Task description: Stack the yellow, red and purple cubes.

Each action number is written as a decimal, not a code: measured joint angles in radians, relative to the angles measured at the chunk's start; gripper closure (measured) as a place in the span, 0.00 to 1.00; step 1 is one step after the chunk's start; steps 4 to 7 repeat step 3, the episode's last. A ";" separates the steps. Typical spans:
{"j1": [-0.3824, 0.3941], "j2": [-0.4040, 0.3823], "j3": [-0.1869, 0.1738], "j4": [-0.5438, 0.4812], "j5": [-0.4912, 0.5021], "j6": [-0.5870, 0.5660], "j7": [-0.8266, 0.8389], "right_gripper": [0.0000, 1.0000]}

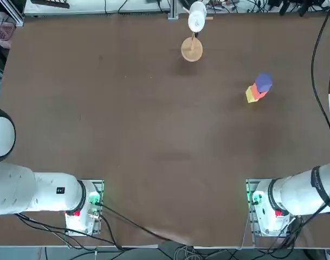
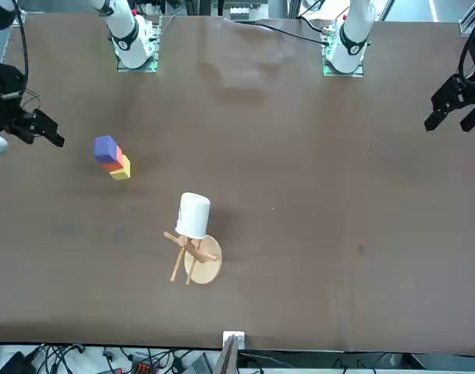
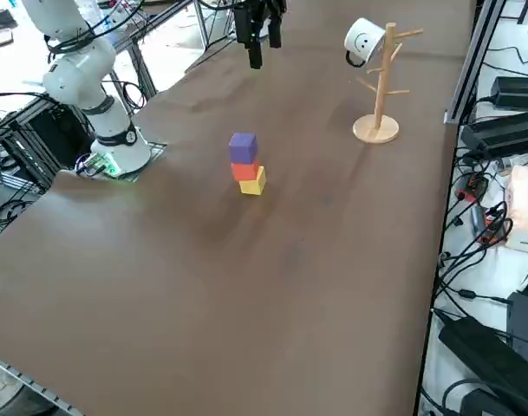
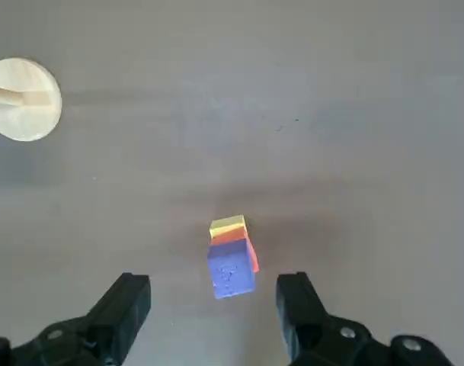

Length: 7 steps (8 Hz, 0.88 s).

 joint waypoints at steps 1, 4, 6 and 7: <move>-0.002 0.000 0.000 0.000 0.000 0.000 0.000 0.00; -0.004 0.004 -0.002 0.000 0.000 0.000 0.000 0.00; -0.004 0.004 -0.002 0.000 0.000 0.000 0.000 0.00; -0.004 0.004 -0.002 0.000 0.000 0.000 0.000 0.00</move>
